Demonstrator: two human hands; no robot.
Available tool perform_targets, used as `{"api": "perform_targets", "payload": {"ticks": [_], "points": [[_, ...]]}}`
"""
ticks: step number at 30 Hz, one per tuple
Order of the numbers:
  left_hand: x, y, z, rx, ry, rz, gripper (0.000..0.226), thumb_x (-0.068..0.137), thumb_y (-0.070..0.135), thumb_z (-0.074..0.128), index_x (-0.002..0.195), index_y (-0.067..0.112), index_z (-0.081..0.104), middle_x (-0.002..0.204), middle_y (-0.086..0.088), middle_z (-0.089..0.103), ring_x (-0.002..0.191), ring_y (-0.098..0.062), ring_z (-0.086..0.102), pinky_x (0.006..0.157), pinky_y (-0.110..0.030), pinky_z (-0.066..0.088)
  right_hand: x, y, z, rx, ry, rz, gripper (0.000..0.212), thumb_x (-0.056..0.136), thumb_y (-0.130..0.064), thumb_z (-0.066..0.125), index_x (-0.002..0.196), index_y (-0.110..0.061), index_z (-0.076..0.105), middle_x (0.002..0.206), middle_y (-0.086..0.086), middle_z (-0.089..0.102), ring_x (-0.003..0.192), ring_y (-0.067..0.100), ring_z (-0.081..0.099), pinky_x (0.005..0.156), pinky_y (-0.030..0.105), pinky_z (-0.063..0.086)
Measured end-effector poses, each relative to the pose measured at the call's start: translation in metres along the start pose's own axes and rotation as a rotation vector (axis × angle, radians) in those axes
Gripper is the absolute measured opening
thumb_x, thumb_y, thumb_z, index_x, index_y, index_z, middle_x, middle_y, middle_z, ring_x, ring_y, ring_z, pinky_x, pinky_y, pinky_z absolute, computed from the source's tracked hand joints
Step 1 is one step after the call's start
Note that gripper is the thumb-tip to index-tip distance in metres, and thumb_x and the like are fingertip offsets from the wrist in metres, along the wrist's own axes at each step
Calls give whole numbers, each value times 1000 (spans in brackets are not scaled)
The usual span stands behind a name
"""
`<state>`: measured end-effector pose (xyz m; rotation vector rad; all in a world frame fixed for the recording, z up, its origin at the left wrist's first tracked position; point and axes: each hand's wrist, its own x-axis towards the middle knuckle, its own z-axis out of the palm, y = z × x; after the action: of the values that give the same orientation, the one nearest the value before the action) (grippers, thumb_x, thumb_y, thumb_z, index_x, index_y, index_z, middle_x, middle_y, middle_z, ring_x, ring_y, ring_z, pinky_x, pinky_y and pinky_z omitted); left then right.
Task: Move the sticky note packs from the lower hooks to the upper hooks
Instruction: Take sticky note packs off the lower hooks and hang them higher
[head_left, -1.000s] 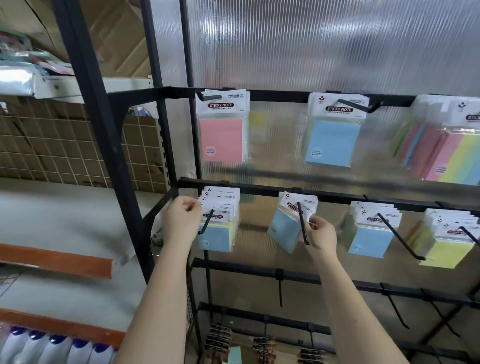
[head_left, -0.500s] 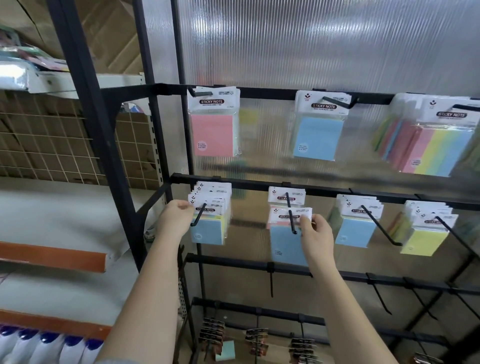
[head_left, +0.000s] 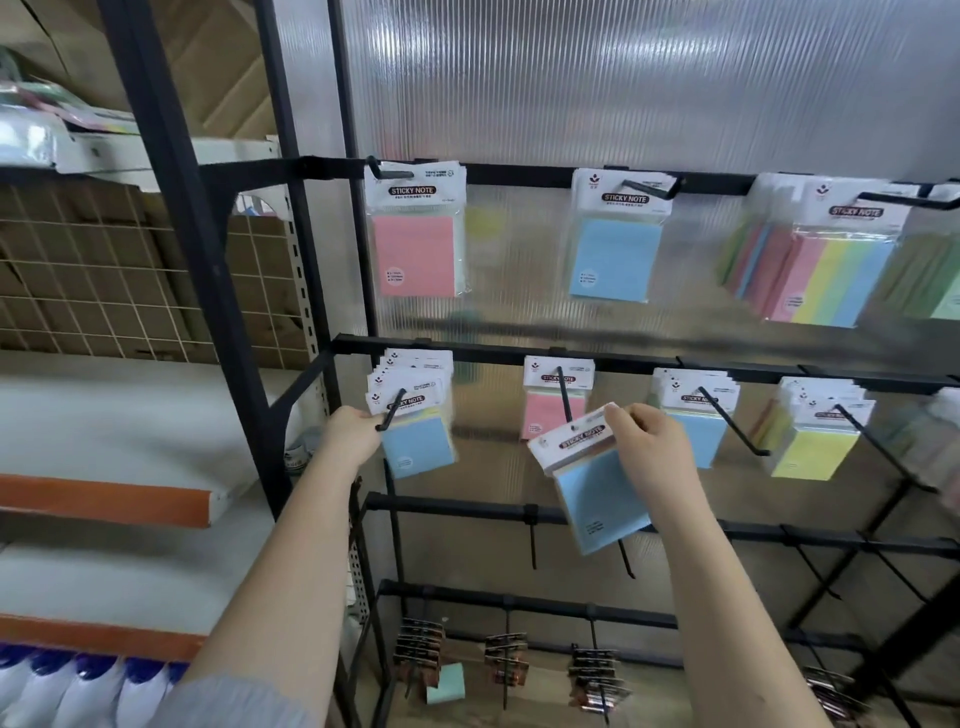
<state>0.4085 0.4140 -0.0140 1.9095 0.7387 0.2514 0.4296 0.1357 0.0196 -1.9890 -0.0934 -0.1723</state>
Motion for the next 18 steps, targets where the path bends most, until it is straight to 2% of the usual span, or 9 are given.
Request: {"api": "perform_targets", "payload": {"ticks": [2,3,6,8,9,11,13,15,18], "points": [[1,-3,2,8,4,20,22,93,19,55,83,0,60,80,-16,60,72,-25,49,55,-28,29,-2,-6,-4,16,12,0,30,95,-23,47,71,-6,46,71,11,42,62,16,31,52,30,21],[4,-6,4,15,15,25,18,93,18,55,90,0,58,86,-17,61,77,-27,52,58,-29,32,-3,-8,-5,20,16,-5,30,96,-24,47,73,-4,49,73,14,44,65,17,33,53,30,22],[6,-11,9,34,58,4,5,90,11,53,91,7,50,95,-17,60,83,-30,55,64,-32,40,-5,-13,-8,42,33,-5,39,95,-24,48,78,10,51,84,34,49,70,18,37,53,31,23],[-1,-10,9,9,75,25,4,92,13,53,93,11,50,94,-13,60,82,-28,56,64,-33,42,-8,-14,-10,51,37,3,42,95,-24,48,86,16,51,94,35,55,71,18,38,53,31,24],[-4,-9,9,-15,81,46,3,93,15,52,94,12,50,93,-11,60,82,-27,56,63,-32,41,-9,-14,-11,50,35,4,42,96,-24,48,86,17,52,92,36,53,70,18,38,53,30,24],[-12,-7,8,-41,92,64,7,97,16,45,96,12,51,91,-10,58,79,-25,54,59,-31,37,-11,-14,-12,50,27,5,42,96,-24,47,84,16,52,79,27,46,70,18,37,53,30,23],[-21,-4,4,-22,125,90,18,101,19,37,100,9,52,92,-11,56,78,-24,50,58,-30,34,-14,-14,-11,65,30,9,42,96,-25,47,85,16,52,77,15,47,69,18,37,54,30,23],[-31,-2,0,29,169,119,24,102,22,32,103,9,52,95,-11,56,80,-23,49,59,-30,33,-18,-13,-10,75,40,20,41,96,-26,47,84,14,50,76,12,48,68,18,36,54,30,24],[-47,-1,-6,80,213,137,27,103,25,30,103,8,51,94,-12,56,74,-21,49,54,-29,33,-26,-12,-9,99,61,26,34,97,-27,46,74,-1,48,72,9,44,62,17,33,53,29,22]]}}
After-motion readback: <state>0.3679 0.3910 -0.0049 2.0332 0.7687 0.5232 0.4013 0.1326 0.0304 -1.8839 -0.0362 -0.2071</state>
